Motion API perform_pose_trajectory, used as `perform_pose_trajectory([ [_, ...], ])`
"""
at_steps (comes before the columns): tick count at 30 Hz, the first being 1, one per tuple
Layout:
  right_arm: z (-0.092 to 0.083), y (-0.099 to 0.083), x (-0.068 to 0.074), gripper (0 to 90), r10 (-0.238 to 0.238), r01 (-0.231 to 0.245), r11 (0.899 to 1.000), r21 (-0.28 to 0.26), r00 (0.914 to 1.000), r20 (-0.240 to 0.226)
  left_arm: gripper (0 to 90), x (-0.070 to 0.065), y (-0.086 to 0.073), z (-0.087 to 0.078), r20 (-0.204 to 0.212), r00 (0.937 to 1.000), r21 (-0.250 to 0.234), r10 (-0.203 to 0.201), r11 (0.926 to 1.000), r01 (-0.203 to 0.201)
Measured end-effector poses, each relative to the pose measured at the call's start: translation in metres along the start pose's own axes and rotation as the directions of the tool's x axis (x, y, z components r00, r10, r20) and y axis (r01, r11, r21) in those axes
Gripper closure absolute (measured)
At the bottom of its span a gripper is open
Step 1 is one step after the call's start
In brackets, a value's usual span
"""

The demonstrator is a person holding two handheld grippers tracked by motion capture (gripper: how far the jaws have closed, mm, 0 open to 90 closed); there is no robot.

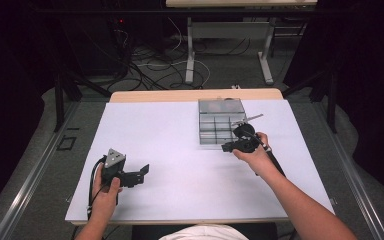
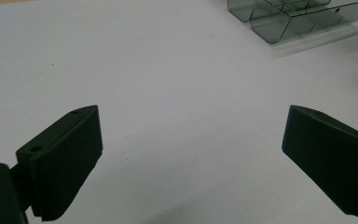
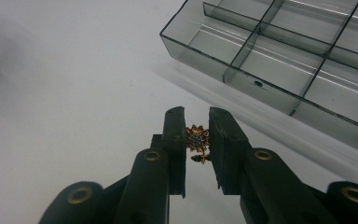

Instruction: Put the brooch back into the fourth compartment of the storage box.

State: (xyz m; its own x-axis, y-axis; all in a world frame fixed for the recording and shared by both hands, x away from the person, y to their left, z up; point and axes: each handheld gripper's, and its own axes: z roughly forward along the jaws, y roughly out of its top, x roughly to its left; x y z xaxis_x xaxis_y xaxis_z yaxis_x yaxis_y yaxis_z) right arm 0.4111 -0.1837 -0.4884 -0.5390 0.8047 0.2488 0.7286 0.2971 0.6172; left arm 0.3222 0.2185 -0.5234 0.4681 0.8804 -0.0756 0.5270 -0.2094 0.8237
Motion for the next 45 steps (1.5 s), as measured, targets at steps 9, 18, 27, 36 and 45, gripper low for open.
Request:
perform_pose_trajectory([
  [9,0.001,0.01,0.0,77.5,-0.003,0.003,1.0,-0.005,1.0,0.005,2.7,0.001,-0.001,0.003,-0.015,0.9998,0.026,0.013,0.9996,-0.013],
  [18,-0.001,0.024,0.002,77.5,-0.006,0.007,1.0,-0.011,0.9999,0.011,2.9,0.001,-0.002,0.004,-0.024,0.9996,0.039,0.012,0.9992,-0.012],
  [27,0.003,0.037,0.0,77.4,-0.016,0.016,1.0,-0.001,0.9995,0.027,2.9,0.0,-0.002,0.005,-0.009,0.9997,0.051,0.022,0.9985,-0.021],
  [36,0.01,0.049,0.0,77.4,-0.02,0.02,1.0,0.005,0.9991,0.038,2.9,0.0,-0.002,0.005,-0.007,0.9995,0.065,0.031,0.9974,-0.031],
  [45,0.021,0.06,0.0,77.5,-0.015,0.014,1.0,0.019,0.9986,0.051,2.8,0.001,-0.002,0.006,-0.002,0.9995,0.065,0.031,0.9974,-0.031],
])
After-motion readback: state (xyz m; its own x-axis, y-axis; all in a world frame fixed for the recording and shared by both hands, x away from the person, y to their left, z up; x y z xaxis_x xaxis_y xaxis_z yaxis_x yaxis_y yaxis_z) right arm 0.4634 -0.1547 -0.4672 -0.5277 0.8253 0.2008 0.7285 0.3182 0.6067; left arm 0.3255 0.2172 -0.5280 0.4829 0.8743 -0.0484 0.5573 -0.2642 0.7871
